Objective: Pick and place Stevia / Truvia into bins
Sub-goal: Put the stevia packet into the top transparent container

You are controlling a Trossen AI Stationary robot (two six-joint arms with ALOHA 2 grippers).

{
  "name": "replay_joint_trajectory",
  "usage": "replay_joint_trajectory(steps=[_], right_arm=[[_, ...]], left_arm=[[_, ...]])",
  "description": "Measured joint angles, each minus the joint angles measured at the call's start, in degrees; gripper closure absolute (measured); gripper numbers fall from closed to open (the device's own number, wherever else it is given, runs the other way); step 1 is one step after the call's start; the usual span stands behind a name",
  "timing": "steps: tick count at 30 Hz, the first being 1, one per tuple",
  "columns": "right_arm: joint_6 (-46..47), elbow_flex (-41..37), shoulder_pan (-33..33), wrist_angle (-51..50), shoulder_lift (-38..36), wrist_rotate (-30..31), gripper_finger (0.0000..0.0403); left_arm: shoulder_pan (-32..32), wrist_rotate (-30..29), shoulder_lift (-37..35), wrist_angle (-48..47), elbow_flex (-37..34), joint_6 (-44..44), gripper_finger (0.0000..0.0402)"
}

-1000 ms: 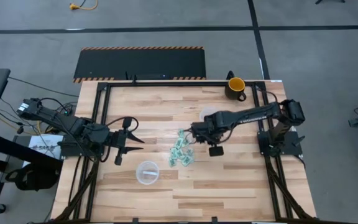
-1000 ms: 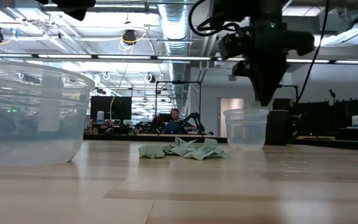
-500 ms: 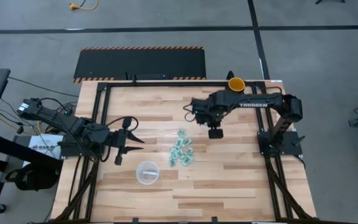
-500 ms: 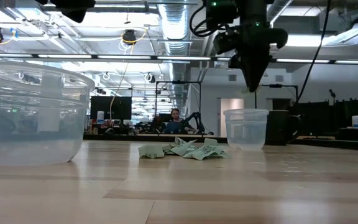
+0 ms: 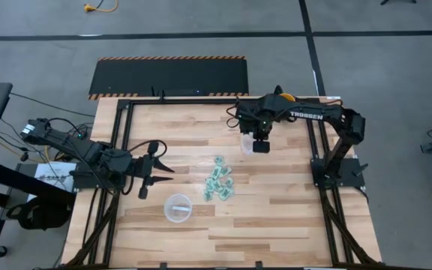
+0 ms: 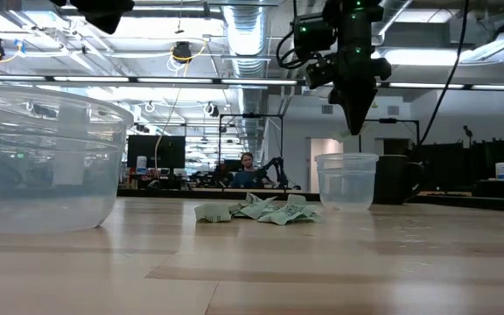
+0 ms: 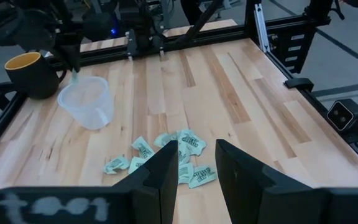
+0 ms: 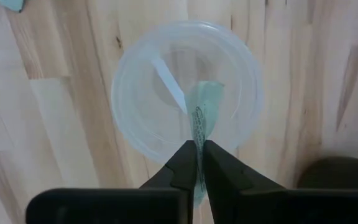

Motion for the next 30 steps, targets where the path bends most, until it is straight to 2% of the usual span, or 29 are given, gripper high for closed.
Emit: replay_joint_trajectory(steps=[3,12,30], right_arm=[[0.0,0.0,0.0,0.0,0.0,0.0,0.0368],[0.0,0.0,1.0,0.0,0.0,-0.2,0.0358],[0.5,0.0,0.9,-0.2,0.0,-0.2,0.0356]], left_arm=[[0.0,-0.7,0.0,0.0,0.0,-1.8,0.0303],[0.0,-8.8,0.0,-1.7,0.0,-8.8,0.0303],[0.0,-10.4,0.0,-4.3,0.0,-10.3,0.0303]])
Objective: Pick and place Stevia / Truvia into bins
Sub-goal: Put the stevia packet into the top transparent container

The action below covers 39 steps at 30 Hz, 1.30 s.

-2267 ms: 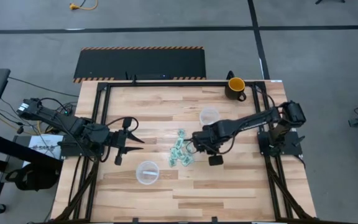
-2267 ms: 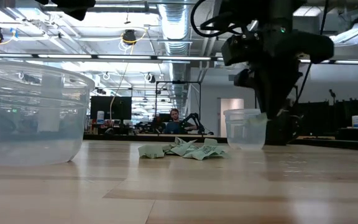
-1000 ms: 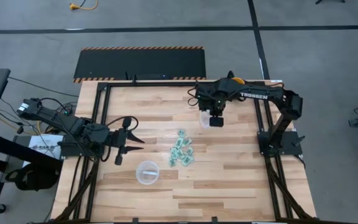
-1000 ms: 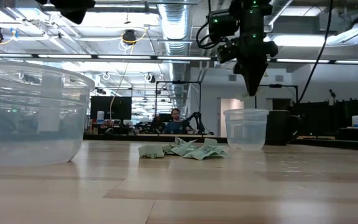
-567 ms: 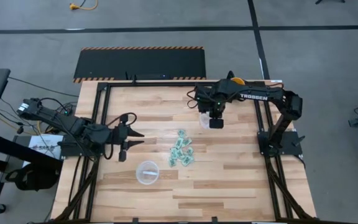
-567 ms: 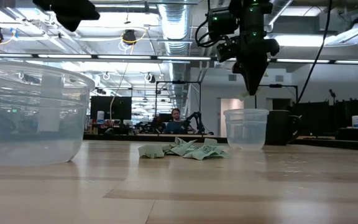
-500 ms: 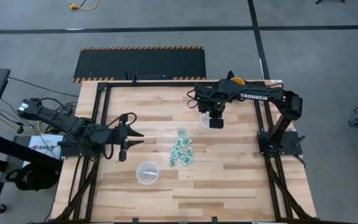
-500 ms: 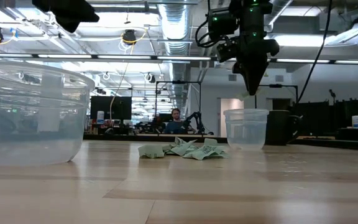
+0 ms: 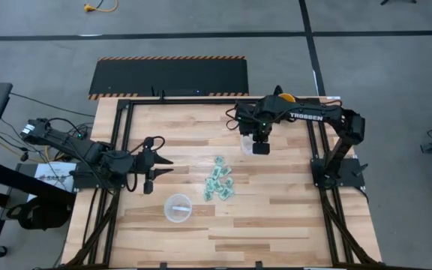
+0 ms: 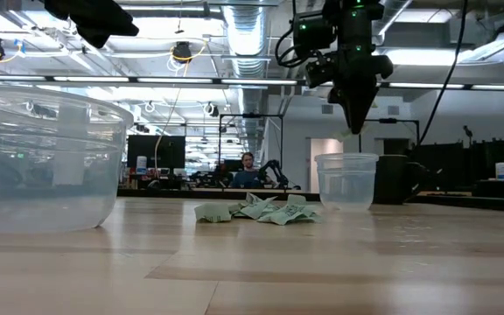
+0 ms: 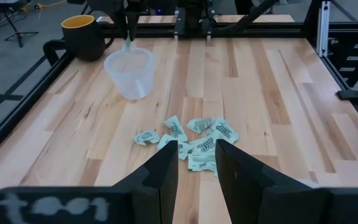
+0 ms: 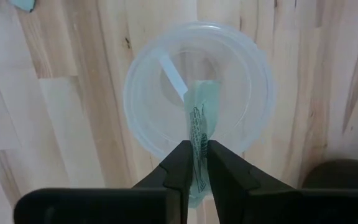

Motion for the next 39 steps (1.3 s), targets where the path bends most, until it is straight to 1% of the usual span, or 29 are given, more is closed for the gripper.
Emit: replay_joint_trajectory(steps=[5,16,20,25,28,31,35,39], right_arm=[[0.0,0.0,0.0,0.5,0.0,0.0,0.0348],[0.1,0.0,0.2,2.0,0.0,0.0,0.026],[4.2,0.0,0.5,1.9,0.0,0.0,0.0242],[5.0,0.0,2.5,2.5,0.0,-0.4,0.023],[5.0,0.0,4.4,5.3,0.0,-1.0,0.0226],[5.5,0.0,6.5,9.2,0.0,-3.3,0.0225],[9.4,0.0,9.8,14.4,0.0,-5.9,0.0227],[14.5,0.0,13.0,17.3,0.0,-6.4,0.0229]], left_arm=[[0.0,0.0,0.0,0.0,0.0,0.0,0.0303],[0.0,0.0,0.0,0.0,0.0,0.1,0.0303],[0.0,0.0,0.0,0.0,0.0,0.3,0.0303],[0.0,0.0,0.0,0.0,0.0,0.9,0.0303],[0.0,0.1,0.0,0.0,0.0,1.3,0.0303],[0.0,0.1,0.0,0.0,0.0,1.3,0.0303],[0.0,0.1,0.0,0.0,0.0,1.3,0.0303],[0.0,0.1,0.0,0.0,0.0,1.3,0.0303]])
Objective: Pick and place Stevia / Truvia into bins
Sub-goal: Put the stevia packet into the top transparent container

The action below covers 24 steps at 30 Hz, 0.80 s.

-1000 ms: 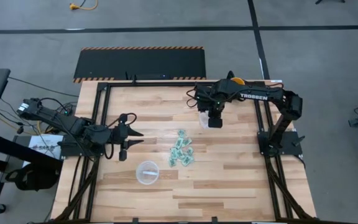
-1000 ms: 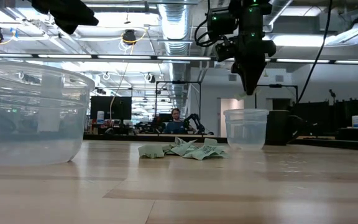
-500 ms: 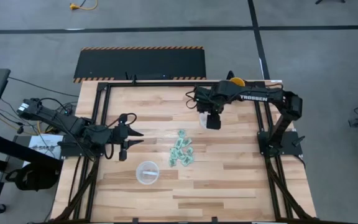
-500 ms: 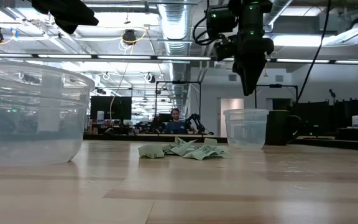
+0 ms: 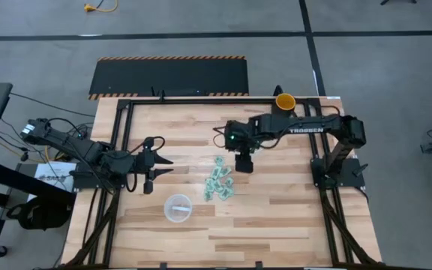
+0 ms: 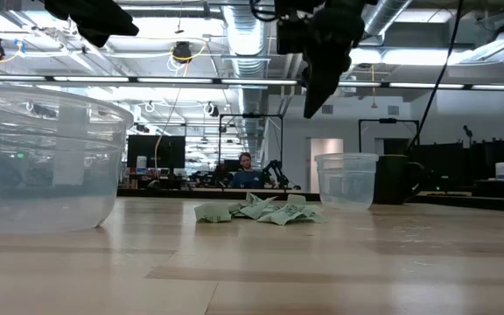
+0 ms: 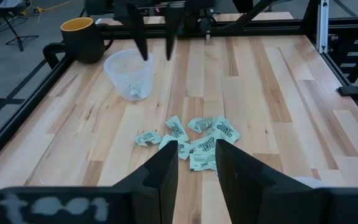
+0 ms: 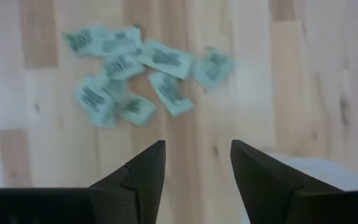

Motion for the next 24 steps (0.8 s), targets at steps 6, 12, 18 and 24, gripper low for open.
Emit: replay_joint_trajectory(steps=[6,12,18,24], right_arm=[[9.8,-0.9,4.4,3.4,0.5,0.2,0.023],[18.7,-2.4,7.8,5.0,0.5,2.6,0.0232],[25.0,-2.1,10.6,5.6,2.4,4.9,0.0232],[28.1,-2.2,12.2,7.3,6.6,6.5,0.0236]], left_arm=[[0.0,0.0,0.0,0.0,0.0,0.0,0.0303],[0.0,0.0,0.0,0.0,0.0,0.0,0.0303],[0.0,0.0,0.0,-0.1,0.0,0.0,0.0303],[0.0,0.0,0.0,-0.2,0.0,0.0,0.0303]])
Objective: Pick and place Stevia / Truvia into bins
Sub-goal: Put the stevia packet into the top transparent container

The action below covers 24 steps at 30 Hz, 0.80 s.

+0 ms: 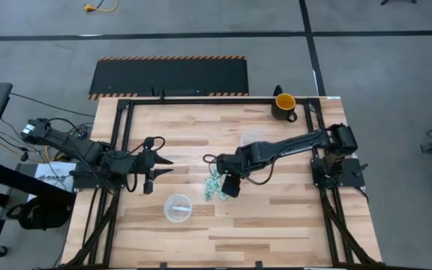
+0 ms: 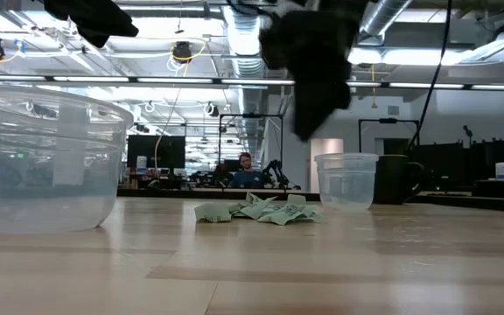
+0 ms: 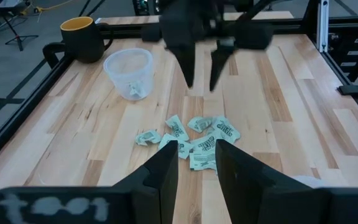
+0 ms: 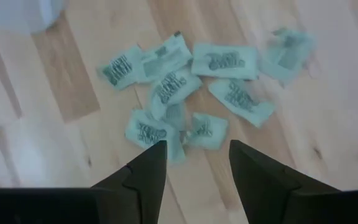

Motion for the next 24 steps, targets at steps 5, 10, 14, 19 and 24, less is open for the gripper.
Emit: replay_joint_trajectory(steps=[5,10,14,19,24], right_arm=[[0.6,0.0,0.7,0.0,3.7,-0.1,0.0235],[1.0,0.9,1.1,1.7,7.1,-0.2,0.0235],[1.0,0.9,1.4,2.3,9.1,-0.3,0.0235],[1.0,1.0,1.4,2.6,9.8,-0.3,0.0235],[1.0,1.0,1.4,2.7,9.8,-0.3,0.0235]], left_arm=[[0.0,0.1,0.4,-0.7,0.0,-0.2,0.0303],[0.0,0.3,1.5,-0.3,0.1,-0.8,0.0303],[0.0,0.8,2.3,0.0,0.1,-0.9,0.0303],[0.0,0.8,2.6,-0.7,0.0,-1.0,0.0303],[-0.1,0.9,2.5,-0.4,0.0,-1.0,0.0303]])
